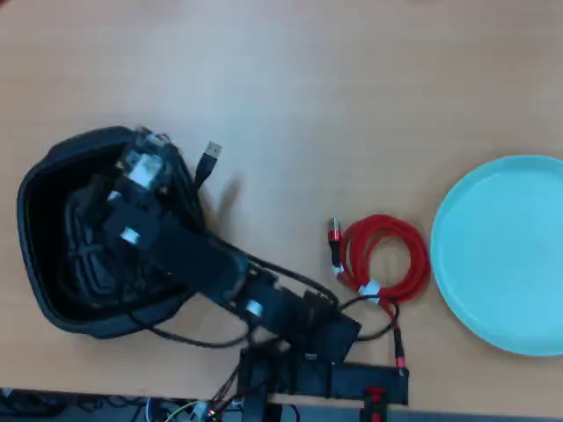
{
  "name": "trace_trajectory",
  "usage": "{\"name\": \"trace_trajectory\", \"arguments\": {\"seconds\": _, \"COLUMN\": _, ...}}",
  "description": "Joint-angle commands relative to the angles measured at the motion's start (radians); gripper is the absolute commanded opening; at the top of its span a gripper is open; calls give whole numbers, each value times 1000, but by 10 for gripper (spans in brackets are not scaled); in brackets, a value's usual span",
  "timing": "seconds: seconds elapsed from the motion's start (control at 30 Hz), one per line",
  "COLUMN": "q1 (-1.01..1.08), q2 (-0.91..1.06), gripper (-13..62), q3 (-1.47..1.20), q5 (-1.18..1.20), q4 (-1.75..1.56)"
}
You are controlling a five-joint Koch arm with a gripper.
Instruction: Put a black charging cable in a black bowl and put a red charging cable in a green bowl
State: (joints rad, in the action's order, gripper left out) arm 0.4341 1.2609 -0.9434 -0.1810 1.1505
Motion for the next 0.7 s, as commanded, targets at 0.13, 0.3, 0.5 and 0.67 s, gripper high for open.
{"name": "trace_trajectory", "arguments": {"seconds": 0.13, "q1": 0, "q2": -192, "gripper": 83, "q3": 422, "q5": -14, "q4": -110}}
{"name": "trace_trajectory", "arguments": {"seconds": 0.3, "q1": 2, "q2": -195, "gripper": 245, "q3": 413, "q5": -6, "q4": -69}}
{"name": "trace_trajectory", "arguments": {"seconds": 0.5, "q1": 3, "q2": -199, "gripper": 340, "q3": 416, "q5": -6, "q4": -9}}
{"name": "trace_trajectory", "arguments": {"seconds": 0.67, "q1": 28, "q2": -199, "gripper": 333, "q3": 411, "q5": -9, "q4": 17}}
